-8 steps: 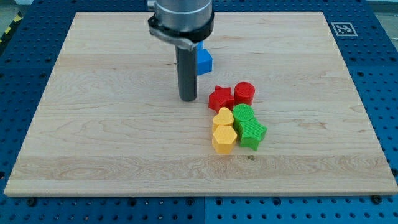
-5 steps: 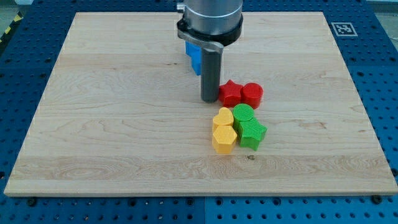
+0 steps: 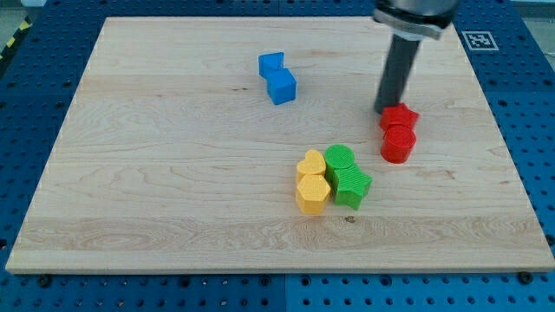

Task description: Move the red star towards the bottom right

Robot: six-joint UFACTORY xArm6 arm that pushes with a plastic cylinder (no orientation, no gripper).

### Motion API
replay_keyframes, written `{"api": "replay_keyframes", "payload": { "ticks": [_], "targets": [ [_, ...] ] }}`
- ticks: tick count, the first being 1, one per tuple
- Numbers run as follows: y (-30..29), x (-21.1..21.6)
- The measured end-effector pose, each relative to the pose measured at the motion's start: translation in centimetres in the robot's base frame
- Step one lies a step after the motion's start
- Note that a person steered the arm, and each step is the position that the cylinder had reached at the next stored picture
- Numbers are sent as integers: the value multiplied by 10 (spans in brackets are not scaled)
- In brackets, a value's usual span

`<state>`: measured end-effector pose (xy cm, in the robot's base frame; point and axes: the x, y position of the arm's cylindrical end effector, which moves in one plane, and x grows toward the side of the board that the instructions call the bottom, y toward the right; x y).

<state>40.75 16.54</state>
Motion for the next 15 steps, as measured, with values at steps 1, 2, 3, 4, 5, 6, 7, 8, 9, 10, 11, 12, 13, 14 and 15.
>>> {"api": "replay_keyframes", "payload": {
  "ticks": [1, 2, 3, 4, 5, 6, 7, 8, 9, 10, 11, 12, 13, 14, 15],
  "targets": [
    [35, 15],
    [41, 23],
    [41, 12],
    [35, 3],
    [34, 19],
    [26, 31],
    [11, 31],
    [-9, 31],
    [-26, 31],
    [-33, 34],
    [-33, 42],
    [-29, 57],
    [-3, 61],
    [33, 63],
    [39, 65]
  ]
}}
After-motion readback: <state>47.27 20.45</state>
